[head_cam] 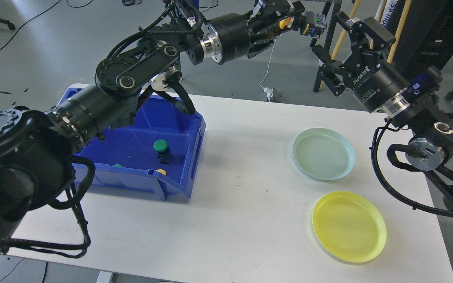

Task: Pass button and place on color plate
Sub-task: 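Pass the button from the left gripper to the right gripper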

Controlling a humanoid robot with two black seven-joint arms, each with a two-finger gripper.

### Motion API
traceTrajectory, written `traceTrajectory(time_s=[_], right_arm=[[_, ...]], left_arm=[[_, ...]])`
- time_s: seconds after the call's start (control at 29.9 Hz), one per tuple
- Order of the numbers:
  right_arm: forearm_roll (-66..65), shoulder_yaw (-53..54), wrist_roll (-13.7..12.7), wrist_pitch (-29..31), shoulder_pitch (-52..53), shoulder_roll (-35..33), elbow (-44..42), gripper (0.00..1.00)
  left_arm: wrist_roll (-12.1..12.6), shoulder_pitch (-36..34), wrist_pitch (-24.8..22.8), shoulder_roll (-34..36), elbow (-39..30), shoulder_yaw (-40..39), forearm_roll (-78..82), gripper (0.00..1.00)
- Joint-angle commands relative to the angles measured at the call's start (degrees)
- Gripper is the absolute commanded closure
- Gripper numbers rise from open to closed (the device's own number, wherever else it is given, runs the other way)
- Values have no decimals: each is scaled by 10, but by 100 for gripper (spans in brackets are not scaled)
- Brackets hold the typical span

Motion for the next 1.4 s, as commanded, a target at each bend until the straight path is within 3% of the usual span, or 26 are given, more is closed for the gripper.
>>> traceTrajectory(time_s=[0.0, 0.27, 0.93, 1.07, 1.24, 1.37], right_arm=[[0, 0, 0, -5, 3, 3, -1, 20], [-2, -1, 2, -8, 6, 3, 0, 33], [-20, -1, 2, -14, 6, 7, -1, 35], [-20, -1, 2, -12, 5, 10, 1, 47], [-21, -1, 1, -11, 6, 9, 3, 72], [-21, -1, 2, -10, 6, 6, 3, 82]], left_arm=[[1, -6, 0, 0, 0, 1, 0, 84], [0, -5, 0, 0, 0, 2, 0, 84], [2, -6, 0, 0, -30, 15, 2, 84], [2, -5, 0, 0, -30, 15, 2, 84], [2, -5, 0, 0, -27, 16, 2, 84], [2, -3, 0, 0, -27, 16, 2, 84]])
